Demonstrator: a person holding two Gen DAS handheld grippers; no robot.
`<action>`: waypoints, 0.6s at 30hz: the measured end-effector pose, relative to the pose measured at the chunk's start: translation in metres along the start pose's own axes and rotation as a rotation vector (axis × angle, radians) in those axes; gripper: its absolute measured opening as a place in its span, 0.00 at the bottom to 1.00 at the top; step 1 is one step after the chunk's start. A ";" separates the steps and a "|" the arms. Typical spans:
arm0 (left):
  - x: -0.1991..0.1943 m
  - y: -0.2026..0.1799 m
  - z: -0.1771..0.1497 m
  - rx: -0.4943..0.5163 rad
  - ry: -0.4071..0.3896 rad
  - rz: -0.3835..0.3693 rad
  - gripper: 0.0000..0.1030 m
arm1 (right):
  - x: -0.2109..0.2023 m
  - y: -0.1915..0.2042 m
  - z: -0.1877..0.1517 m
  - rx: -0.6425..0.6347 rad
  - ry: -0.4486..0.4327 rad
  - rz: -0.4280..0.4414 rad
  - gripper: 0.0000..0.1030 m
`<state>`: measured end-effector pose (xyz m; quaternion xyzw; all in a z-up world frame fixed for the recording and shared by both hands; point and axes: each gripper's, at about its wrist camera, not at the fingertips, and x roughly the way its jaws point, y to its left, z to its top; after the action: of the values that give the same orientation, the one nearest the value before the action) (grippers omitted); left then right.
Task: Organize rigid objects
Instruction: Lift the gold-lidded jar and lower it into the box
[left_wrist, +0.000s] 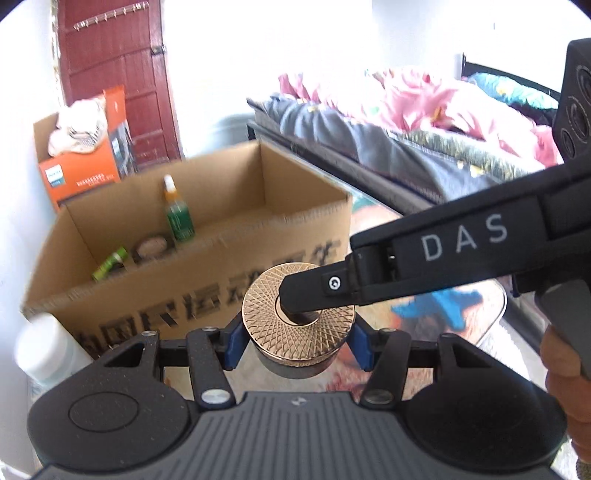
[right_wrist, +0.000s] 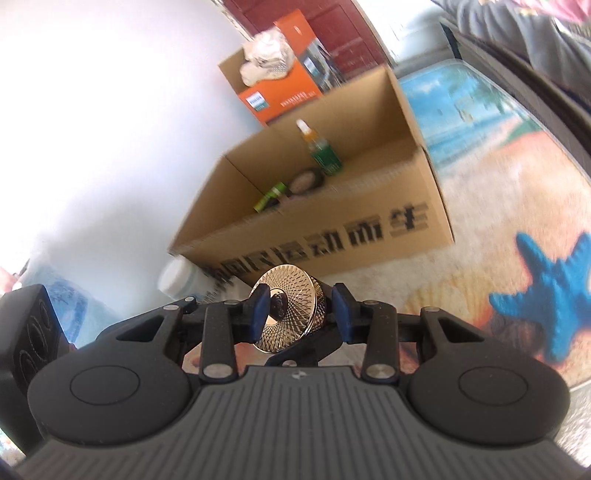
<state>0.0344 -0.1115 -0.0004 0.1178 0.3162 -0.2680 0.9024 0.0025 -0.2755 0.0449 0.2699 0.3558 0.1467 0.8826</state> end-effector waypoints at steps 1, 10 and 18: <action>-0.007 0.002 0.007 -0.004 -0.016 0.008 0.55 | -0.005 0.007 0.007 -0.021 -0.017 0.006 0.35; -0.025 0.027 0.100 -0.060 -0.100 0.027 0.55 | -0.018 0.047 0.090 -0.180 -0.114 0.031 0.35; 0.051 0.065 0.149 -0.147 0.043 -0.006 0.55 | 0.051 0.012 0.172 -0.121 0.030 -0.001 0.35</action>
<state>0.1799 -0.1356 0.0855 0.0558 0.3546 -0.2443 0.9008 0.1591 -0.3067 0.1276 0.2135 0.3595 0.1718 0.8920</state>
